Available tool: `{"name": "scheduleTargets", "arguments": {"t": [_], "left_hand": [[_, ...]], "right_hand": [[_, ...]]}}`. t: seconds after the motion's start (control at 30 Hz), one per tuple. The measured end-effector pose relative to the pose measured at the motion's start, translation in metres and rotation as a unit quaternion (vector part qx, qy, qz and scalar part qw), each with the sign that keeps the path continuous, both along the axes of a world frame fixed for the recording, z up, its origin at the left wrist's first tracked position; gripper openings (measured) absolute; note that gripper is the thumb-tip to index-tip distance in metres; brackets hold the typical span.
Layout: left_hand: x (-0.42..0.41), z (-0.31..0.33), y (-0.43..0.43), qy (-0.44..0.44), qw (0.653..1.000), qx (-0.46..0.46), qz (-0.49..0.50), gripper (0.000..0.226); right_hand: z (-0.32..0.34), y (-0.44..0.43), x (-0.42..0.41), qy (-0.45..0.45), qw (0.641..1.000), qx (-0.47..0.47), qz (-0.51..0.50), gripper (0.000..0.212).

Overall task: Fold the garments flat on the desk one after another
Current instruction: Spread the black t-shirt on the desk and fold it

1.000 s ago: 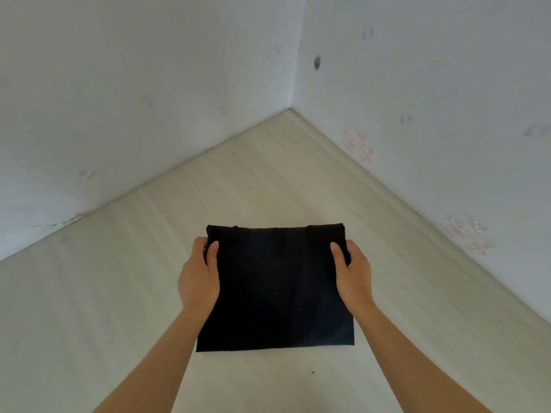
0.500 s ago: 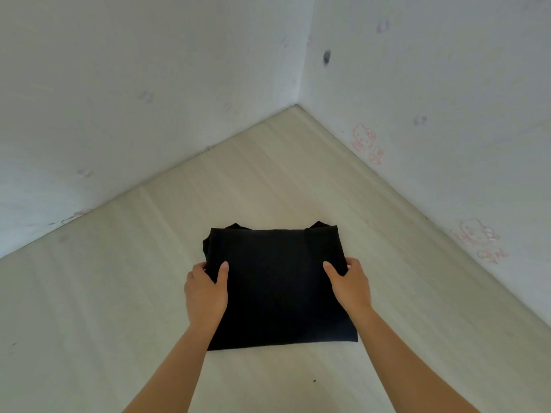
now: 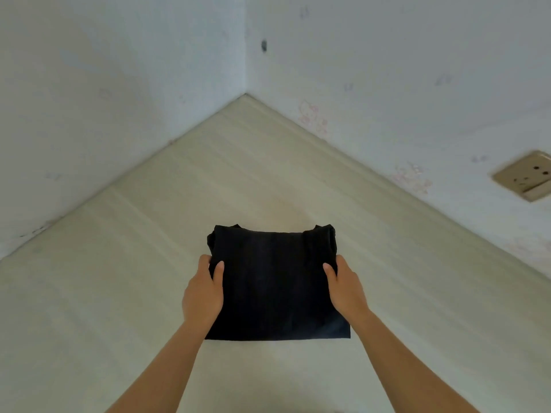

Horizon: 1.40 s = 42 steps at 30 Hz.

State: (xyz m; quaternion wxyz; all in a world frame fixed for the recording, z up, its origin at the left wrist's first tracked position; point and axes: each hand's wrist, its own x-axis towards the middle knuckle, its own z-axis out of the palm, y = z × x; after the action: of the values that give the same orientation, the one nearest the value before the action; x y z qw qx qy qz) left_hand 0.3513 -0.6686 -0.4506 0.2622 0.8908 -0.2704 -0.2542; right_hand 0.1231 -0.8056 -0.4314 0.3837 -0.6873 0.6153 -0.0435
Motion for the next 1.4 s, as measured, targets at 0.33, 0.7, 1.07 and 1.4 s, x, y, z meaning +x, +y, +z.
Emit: {"name": "scheduleTargets", "arguments": {"t": [0.33, 0.7, 1.07, 1.4], "left_hand": [[-0.095, 0.002, 0.009, -0.006, 0.968, -0.038, -0.247, 0.028], [-0.328, 0.013, 0.088, 0.001, 0.839, -0.07, -0.54, 0.033], [-0.556, -0.034, 0.311, -0.029, 0.677, 0.011, -0.735, 0.043], [-0.695, -0.112, 0.473, -0.074, 0.548, 0.112, -0.826, 0.038]], "right_hand": [[0.018, 0.136, -0.129, -0.001, 0.965, -0.043, -0.257, 0.021], [0.022, 0.377, -0.31, -0.039, 0.818, -0.061, -0.571, 0.021], [-0.032, 0.679, -0.447, -0.037, 0.661, -0.012, -0.75, 0.015], [-0.119, 0.853, -0.51, -0.05, 0.521, 0.083, -0.848, 0.027]]}}
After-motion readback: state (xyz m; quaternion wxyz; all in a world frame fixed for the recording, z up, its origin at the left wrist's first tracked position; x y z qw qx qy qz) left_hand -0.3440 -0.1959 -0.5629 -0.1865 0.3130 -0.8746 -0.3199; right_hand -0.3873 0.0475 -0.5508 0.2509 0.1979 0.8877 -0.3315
